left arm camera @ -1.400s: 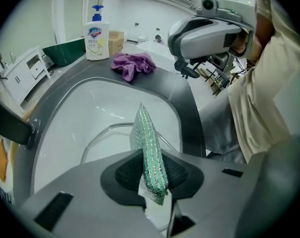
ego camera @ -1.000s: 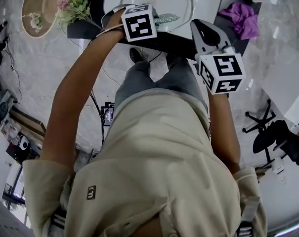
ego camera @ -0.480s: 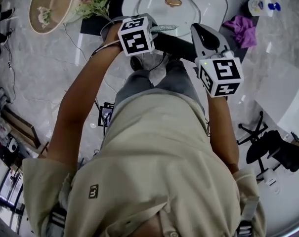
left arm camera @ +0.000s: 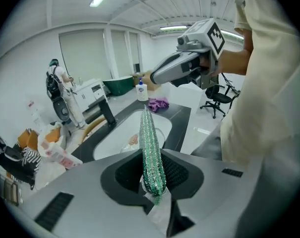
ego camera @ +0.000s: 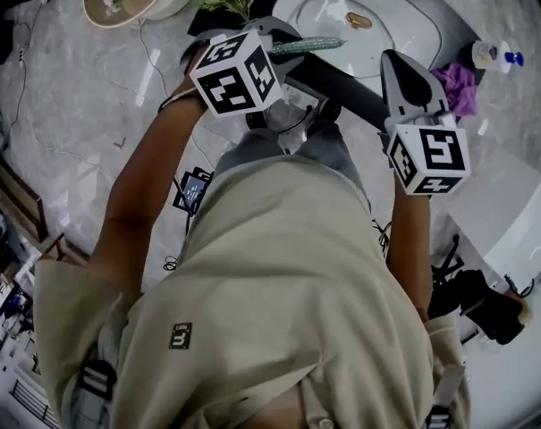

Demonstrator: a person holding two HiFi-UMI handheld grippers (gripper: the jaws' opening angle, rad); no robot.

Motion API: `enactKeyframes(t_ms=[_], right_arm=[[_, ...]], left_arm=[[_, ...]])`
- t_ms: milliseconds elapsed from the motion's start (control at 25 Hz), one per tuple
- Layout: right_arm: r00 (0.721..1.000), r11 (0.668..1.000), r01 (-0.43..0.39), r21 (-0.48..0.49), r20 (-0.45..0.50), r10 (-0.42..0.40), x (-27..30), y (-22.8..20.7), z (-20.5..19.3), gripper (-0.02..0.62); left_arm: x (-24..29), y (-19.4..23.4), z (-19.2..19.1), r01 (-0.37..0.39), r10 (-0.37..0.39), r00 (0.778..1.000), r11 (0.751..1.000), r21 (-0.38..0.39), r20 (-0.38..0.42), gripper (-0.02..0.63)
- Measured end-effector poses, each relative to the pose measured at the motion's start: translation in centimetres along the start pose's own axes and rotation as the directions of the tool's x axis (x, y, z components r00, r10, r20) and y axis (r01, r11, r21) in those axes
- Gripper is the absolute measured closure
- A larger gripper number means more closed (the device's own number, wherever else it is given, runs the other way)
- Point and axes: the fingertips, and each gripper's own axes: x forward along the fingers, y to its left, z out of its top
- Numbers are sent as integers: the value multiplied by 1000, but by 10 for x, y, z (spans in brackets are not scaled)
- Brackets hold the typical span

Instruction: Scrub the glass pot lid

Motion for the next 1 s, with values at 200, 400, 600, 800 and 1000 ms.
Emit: enactKeyframes(t_ms=[200, 400, 600, 800, 1000], right_arm=[[998, 998, -6, -58, 57, 9, -7, 25, 40, 569], [992, 994, -18, -104, 124, 31, -16, 51, 82, 569], [983, 987, -11, -158, 181, 40, -33, 75, 114, 569], [978, 982, 13, -190, 207, 27, -48, 89, 130, 569], [978, 973, 37, -229, 208, 11, -60, 92, 132, 571]], left_arm=[[-66, 13, 3, -115, 122, 984, 991, -62, 128, 515], [-137, 26, 8, -236, 273, 925, 958, -162, 265, 515], [-191, 19, 9, -317, 379, 854, 923, -221, 357, 514], [-225, 4, 11, -356, 436, 795, 898, -257, 423, 513], [-229, -7, 18, -352, 431, 784, 901, -251, 447, 512]])
